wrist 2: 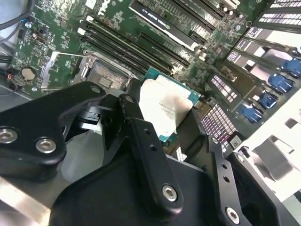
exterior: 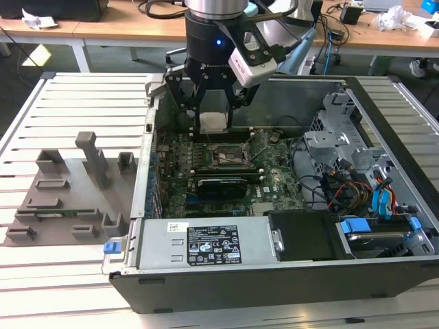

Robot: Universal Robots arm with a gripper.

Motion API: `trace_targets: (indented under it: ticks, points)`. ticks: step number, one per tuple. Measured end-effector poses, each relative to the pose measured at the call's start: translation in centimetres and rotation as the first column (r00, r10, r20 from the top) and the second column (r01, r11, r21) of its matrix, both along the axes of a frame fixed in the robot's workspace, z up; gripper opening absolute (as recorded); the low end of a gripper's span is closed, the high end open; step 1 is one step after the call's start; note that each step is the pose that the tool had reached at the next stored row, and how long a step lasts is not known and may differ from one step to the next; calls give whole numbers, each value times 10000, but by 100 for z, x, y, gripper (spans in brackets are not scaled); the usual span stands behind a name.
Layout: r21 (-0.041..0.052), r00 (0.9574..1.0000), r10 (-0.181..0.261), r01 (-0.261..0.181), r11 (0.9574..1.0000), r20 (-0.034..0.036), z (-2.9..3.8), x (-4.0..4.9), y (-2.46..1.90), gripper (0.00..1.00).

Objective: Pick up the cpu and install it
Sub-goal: 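Pick up the cpu and move it towards the insertion slot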

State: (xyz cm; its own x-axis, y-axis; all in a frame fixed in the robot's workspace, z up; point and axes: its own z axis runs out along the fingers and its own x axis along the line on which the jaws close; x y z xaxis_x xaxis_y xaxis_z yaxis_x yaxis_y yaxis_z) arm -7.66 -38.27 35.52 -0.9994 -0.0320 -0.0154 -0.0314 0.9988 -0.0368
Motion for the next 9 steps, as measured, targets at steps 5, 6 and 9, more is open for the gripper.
trace_targets:
  ticks: [5, 6, 9]
  points:
    - [-3, 10000, 0, 0, 10000, 0, -32, 71, 4, 55]
    - [-4, 10000, 0, 0, 10000, -1, -41, 77, 5, 55]
    - [-4, 10000, 2, -2, 10000, -1, -80, 111, 33, 55]
